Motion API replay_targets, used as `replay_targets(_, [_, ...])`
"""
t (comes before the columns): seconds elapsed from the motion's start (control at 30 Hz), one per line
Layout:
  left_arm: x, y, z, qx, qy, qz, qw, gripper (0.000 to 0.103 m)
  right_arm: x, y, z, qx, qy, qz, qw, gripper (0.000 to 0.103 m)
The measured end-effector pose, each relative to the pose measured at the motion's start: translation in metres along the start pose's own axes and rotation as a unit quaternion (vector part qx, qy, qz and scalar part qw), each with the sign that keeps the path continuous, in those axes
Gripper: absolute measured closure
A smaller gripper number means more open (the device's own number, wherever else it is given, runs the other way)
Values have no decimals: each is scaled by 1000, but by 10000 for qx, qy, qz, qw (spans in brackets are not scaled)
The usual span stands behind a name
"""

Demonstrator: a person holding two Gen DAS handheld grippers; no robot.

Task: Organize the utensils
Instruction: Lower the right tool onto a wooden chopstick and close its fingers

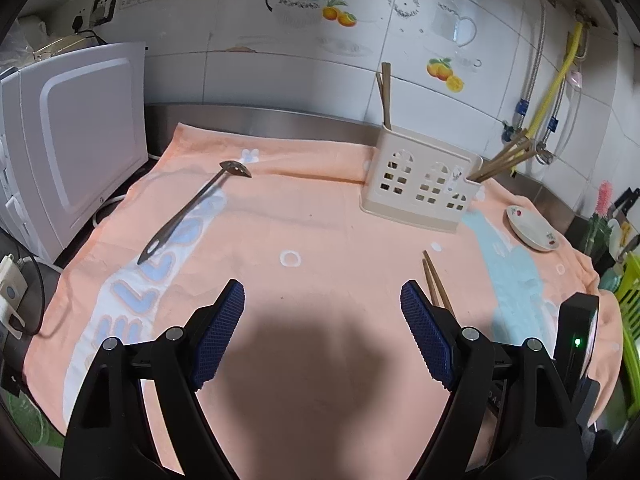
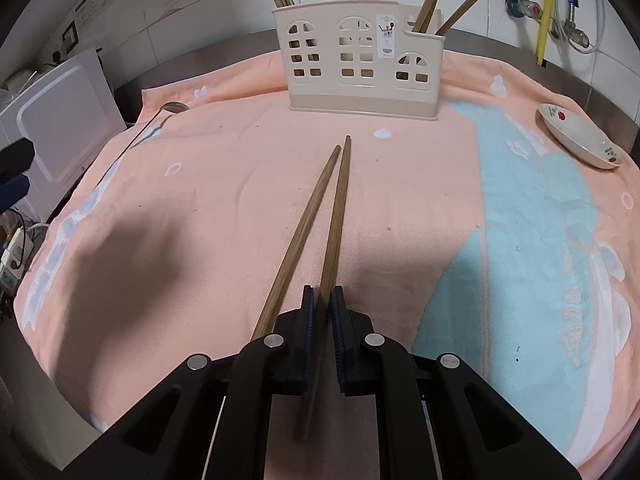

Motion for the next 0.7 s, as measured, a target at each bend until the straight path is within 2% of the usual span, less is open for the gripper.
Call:
replay_targets(0.23, [1,11,14,-98,113,-112,9998,23,14,2,4,-25,-89,113,9999,95])
replay_targets(0.43, [0,23,35,-296,385,-210,9986,23,36,0,10,43,-133,349,9993,95])
replay_targets(0.7, [-13,52,64,-496,694,-600,9945,23,68,-9,16,226,-134,769,9967,96])
Point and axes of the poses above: each gripper's, at about its wrist camera, not at the fingertips, and x roughly against the way its jaws point, z to its right, y to its underside, the point moved 6 cm from there along -x, roughly the way its jaws point, and after that the axes turned 5 degrees about -y, right-handed, at the moved point
